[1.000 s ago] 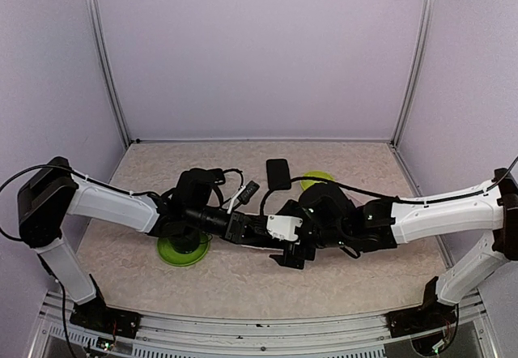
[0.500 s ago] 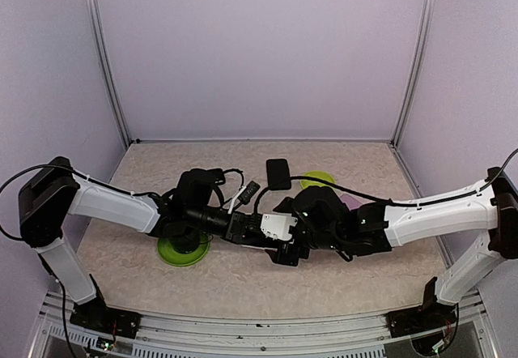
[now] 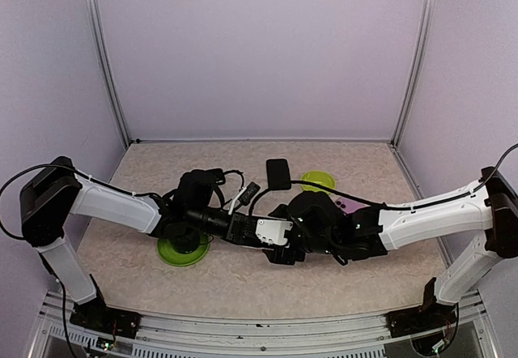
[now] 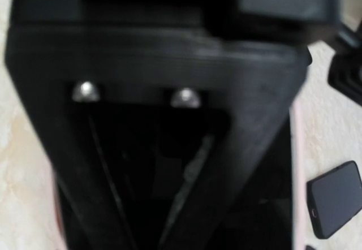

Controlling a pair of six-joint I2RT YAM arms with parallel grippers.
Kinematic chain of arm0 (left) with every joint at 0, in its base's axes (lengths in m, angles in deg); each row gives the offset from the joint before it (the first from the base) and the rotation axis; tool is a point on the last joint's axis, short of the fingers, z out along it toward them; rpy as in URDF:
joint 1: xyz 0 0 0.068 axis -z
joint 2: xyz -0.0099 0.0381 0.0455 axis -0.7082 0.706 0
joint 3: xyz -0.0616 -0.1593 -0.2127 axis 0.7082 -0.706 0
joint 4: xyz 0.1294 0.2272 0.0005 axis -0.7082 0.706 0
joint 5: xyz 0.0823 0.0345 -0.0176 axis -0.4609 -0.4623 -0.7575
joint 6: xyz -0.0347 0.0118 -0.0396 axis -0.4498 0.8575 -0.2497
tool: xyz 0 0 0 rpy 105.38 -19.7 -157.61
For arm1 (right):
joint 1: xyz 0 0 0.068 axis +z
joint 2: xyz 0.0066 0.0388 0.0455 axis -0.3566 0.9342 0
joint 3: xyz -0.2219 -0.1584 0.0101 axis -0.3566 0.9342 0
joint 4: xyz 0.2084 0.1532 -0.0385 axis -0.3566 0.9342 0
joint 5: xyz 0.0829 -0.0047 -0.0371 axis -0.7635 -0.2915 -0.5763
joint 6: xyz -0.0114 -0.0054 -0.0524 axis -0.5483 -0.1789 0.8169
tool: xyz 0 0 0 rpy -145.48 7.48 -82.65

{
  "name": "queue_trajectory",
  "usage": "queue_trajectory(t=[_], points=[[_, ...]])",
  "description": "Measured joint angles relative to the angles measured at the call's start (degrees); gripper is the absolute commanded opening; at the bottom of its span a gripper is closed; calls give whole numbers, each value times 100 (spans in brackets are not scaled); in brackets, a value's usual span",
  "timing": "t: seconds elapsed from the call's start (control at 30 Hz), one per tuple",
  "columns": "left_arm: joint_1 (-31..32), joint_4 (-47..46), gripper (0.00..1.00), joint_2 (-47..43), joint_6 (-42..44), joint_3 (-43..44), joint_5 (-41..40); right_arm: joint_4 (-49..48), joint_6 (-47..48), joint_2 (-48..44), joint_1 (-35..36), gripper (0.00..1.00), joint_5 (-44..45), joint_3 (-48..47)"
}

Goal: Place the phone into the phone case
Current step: Pass from the left arm to the right, then pick up the phone case from the center of the board.

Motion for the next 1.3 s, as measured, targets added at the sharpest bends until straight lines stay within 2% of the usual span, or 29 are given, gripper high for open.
queue_trajectory(t=[0.23, 0.3, 0.53, 0.83, 0.93, 1.0, 1.03, 1.3], points=[[-33, -2, 0, 0, -44, -7, 0, 2, -9, 2, 4, 72, 24, -7], [-33, -4, 3, 0, -52, -7, 0, 0, -11, 2, 4, 71, 26, -7], [-61, -164, 31, -9, -109, -48, -17, -48, -68, 0, 13, 71, 129, -7], [-304, -446, 59, -538, -92, -256, -92, -66, -170, -122, 13, 72, 417, 186], [-374, -431, 76, -697, -61, -289, -168, -59, -223, -245, -4, 72, 450, 286], [-422, -341, 94, -787, 24, -289, -262, -57, -254, -323, -9, 72, 468, 334], [-455, -256, 98, -844, 98, -289, -330, -55, -278, -363, -15, 72, 479, 356], [-763, 651, 99, -1270, 549, -155, -997, 52, -527, -710, -59, 72, 601, 522]])
